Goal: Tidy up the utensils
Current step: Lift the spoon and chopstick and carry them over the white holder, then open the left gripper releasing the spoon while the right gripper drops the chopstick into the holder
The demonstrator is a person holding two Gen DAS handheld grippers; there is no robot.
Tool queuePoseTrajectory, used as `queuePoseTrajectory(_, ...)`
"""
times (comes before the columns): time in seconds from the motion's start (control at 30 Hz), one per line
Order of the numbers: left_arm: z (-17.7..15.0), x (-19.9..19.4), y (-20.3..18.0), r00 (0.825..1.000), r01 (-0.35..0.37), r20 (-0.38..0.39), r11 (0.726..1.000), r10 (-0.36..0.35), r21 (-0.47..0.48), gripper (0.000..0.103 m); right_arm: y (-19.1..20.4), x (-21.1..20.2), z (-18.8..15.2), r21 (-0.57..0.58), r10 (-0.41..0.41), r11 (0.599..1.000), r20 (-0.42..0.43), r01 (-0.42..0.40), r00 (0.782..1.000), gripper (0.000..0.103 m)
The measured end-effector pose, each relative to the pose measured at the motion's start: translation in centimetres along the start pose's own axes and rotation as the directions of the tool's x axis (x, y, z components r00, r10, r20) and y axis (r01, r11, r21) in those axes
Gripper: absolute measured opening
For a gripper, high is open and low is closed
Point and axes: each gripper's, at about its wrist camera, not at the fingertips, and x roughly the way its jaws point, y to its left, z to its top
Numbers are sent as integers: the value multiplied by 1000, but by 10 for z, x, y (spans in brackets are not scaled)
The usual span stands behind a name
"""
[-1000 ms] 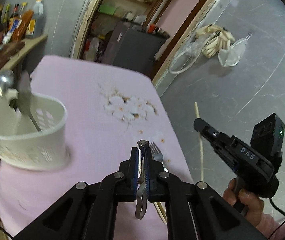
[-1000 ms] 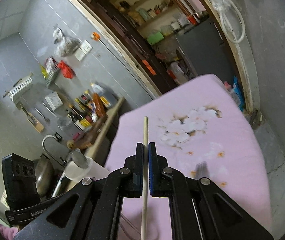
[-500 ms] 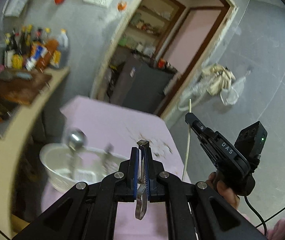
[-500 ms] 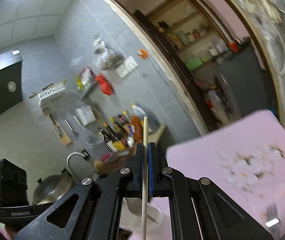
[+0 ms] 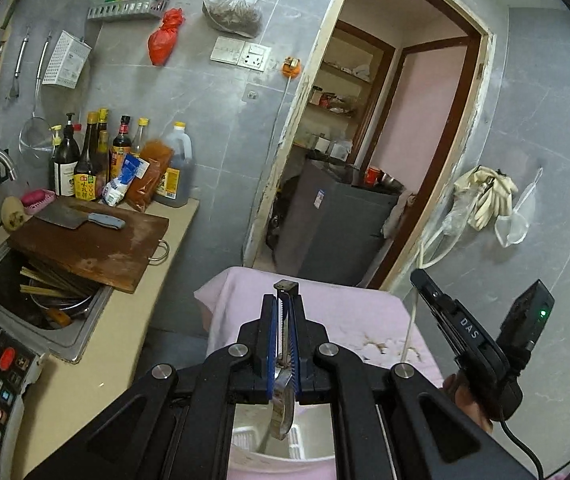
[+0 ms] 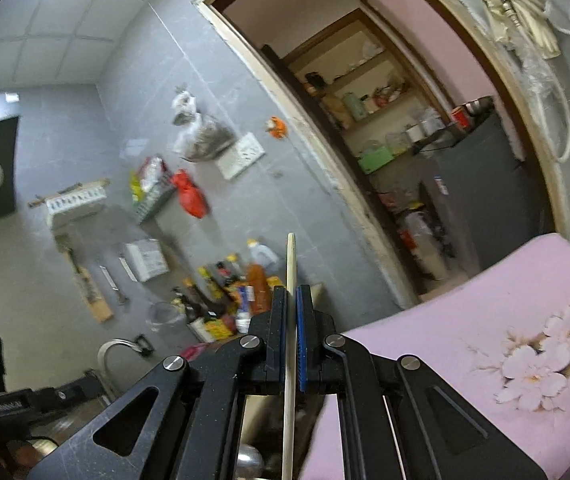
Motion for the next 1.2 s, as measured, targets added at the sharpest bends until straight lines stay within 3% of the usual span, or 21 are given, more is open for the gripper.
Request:
queuePoseTrajectory(0.17,-23,27,5,998,-53,-27,998,54,36,6,-8,8,-16,-49,-73,996,-23,72,997,4)
queuePoseTrajectory(0.3,-38,38,3,996,-57,-65,996,61,66,6,-14,9,-25,-71,-105,992,-43,101,994,4)
queuePoseTrajectory(0.6,-58,47,-3,991,-101,-81,988,111,119,6,-10,7,-37,-131,-110,986,-77,99,991,5)
queuePoseTrajectory(1.07,-63,47,1,983,-86,-159,995,93,53,7,-10,-7,-31,-163,-92,984,-99,75,991,5)
queuePoseTrajectory(1.17,-67,46,-2,980,-88,-179,996,93,33,8,-13,-15,-29,-166,-82,984,-118,62,990,18)
queuePoseTrajectory(1.2,-68,45,-3,979,-93,-180,995,97,30,8,-15,-17,-29,-160,-78,985,-125,58,989,28)
